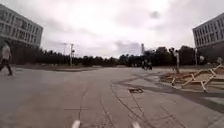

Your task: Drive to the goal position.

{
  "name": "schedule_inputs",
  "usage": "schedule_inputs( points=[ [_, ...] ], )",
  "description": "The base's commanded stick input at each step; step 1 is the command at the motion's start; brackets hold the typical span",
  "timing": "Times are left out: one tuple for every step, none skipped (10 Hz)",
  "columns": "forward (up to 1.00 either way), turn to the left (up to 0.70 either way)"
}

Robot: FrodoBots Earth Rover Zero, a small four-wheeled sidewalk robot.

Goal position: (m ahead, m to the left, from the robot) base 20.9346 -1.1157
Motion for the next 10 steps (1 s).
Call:
schedule_inputs(
  points=[
    [1.00, -0.05],
    [1.00, 0.00],
    [1.00, 0.00],
    [1.00, 0.00],
    [1.00, 0.00],
    [1.00, 0.00],
    [1.00, 0.00],
    [1.00, 0.00],
    [1.00, 0.00],
    [1.00, 0.00]
  ],
)
